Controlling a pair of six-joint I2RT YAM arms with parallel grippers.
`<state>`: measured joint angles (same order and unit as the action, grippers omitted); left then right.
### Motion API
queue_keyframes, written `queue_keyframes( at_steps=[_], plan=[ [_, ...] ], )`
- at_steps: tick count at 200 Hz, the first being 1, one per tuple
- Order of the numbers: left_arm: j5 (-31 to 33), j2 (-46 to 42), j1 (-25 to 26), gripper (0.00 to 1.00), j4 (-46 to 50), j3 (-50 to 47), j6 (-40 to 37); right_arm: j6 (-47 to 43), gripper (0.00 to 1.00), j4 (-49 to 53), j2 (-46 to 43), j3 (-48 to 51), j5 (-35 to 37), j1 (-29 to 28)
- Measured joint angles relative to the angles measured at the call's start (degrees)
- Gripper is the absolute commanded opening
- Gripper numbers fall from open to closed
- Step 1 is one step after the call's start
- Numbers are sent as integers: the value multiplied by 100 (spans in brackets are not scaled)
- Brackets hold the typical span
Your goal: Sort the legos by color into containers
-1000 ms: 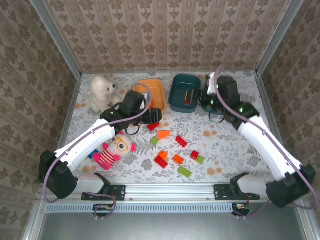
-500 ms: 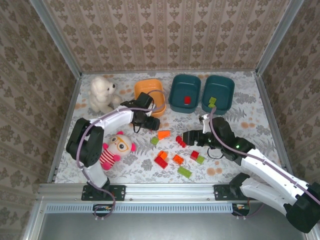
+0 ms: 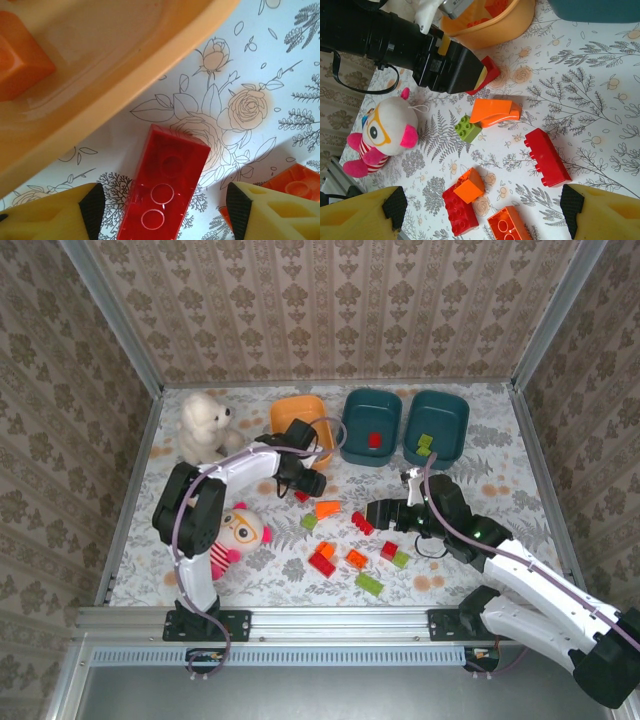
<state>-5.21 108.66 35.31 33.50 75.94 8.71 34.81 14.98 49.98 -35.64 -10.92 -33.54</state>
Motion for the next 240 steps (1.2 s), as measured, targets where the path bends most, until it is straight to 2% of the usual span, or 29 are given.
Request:
queue_keyframes(
  at_steps=[26, 84, 120, 145, 182, 201, 240],
  plan=[
    [190, 44, 149, 66, -2, 0, -28, 15, 84, -7, 85, -37, 0, 0],
    [654, 315, 249, 53, -28, 0, -37, 17, 84, -7, 227, -142, 0, 0],
    [730, 326, 256, 39, -28, 0, 13, 20, 84, -7, 227, -166, 0, 0],
    [763, 339, 299, 25, -26, 31, 35, 39, 84, -7, 227, -170, 0, 0],
    [848, 245, 413, 23, 70, 35, 72, 35, 84, 70, 214, -293, 133, 0],
    [857, -50, 529, 21, 315, 105, 157, 35, 87, 177, 109, -481, 382, 0],
    [629, -623, 612, 21, 691, 1202, 468, 15, 88, 245, -48, -975, 953, 33]
  ],
)
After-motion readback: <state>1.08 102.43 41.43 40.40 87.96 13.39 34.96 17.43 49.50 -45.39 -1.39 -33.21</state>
